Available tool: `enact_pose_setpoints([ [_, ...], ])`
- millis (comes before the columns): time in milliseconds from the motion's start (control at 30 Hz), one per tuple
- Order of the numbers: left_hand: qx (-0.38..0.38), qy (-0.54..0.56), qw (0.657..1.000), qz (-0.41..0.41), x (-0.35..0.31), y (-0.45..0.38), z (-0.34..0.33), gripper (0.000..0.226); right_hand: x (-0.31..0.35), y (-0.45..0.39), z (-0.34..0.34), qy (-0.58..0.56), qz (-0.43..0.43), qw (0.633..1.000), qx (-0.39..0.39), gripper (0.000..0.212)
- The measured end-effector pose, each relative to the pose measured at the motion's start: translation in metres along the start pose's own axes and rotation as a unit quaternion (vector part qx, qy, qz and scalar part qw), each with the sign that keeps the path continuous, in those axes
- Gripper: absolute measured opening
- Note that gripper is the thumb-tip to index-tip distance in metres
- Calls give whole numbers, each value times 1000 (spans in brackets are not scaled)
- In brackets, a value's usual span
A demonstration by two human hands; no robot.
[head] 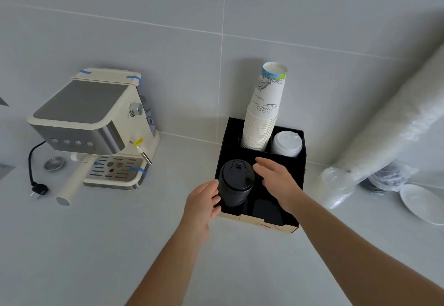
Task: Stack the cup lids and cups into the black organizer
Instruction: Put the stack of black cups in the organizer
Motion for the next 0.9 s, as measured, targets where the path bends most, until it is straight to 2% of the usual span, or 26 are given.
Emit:
enact_pose_setpoints([
  [167,34,92,995,-12,-2,22,0,23,-10,8,27,-100,-13,995,5,45],
  [267,63,112,992,-11,-4,30,-13,23,-16,20,45,-161,-16,987,11,44],
  [400,85,108,990,-9,-2,36,-34,25,-30,31,72,-219,-15,976,7,39],
  [600,103,82,991,5,8,44,-73,26,-55,37,110,-239,-28,971,-8,33],
  [900,121,45,991,31,35,50,-137,26,-83,33,186,-295,-41,952,-75,36],
])
Point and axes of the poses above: each hand's wrist, its own y-axis away from the middle knuckle, its own z-axis out of the back of the hand, x = y × z, the point moved 7 cm from there along -y, towards the middle knuckle, and after that the axes turned 8 degrees about -z, right-handed, at the moved point
